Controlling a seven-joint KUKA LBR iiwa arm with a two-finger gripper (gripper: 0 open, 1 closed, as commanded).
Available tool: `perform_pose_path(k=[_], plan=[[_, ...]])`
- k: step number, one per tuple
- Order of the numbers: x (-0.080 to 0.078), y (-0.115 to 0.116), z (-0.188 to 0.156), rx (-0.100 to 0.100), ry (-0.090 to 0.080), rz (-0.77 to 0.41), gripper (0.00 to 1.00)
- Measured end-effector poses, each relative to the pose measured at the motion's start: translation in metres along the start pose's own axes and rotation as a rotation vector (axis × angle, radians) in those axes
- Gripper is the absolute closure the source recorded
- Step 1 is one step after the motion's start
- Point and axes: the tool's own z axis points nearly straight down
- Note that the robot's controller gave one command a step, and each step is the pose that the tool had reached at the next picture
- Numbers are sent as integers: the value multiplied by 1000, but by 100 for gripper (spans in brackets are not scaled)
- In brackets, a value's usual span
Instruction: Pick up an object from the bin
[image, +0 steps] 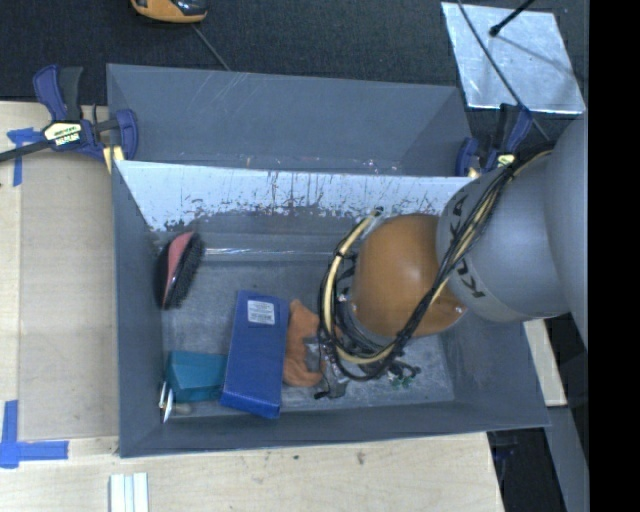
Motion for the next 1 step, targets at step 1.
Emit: perform_pose_path(k=[1], plan=[[6, -4, -155, 1, -3, -24, 100]])
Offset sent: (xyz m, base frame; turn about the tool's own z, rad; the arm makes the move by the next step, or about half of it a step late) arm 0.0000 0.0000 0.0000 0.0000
